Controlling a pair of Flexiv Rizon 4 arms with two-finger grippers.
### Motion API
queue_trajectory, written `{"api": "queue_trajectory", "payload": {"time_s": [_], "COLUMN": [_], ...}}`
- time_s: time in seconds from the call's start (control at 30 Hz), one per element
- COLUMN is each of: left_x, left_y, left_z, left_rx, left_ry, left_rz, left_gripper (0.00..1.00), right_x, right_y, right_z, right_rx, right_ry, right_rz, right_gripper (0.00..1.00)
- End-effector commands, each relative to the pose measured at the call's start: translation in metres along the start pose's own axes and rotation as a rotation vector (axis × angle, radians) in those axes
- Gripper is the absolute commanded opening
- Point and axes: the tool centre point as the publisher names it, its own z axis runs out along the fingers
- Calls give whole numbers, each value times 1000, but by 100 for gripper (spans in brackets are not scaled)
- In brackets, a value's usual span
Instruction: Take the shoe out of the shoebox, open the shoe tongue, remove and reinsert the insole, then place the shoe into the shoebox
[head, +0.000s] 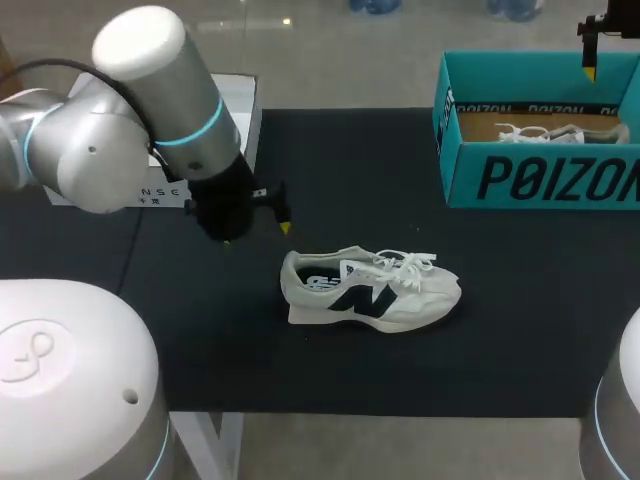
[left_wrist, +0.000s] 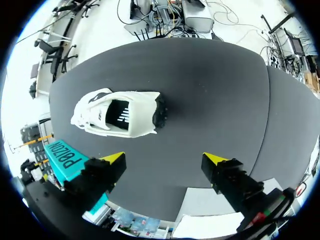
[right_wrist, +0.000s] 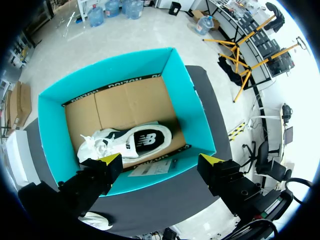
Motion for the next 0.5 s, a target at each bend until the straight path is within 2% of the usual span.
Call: {"api": "queue_trajectory", "payload": {"time_s": [0.03,0.5], "left_x": [40,40], "left_y": [4,4], "left_z": [-7,-7], "left_rx": [26,26], "left_ry": [-119,-119], "left_rz": [-202,-202], "left_gripper": [100,100], "right_x": [0,0], "right_y": [0,0], "right_z": [0,0], "right_rx": [-1,-1], "right_ry": [0,0], "right_rz": [0,0], "right_gripper": [100,100]}}
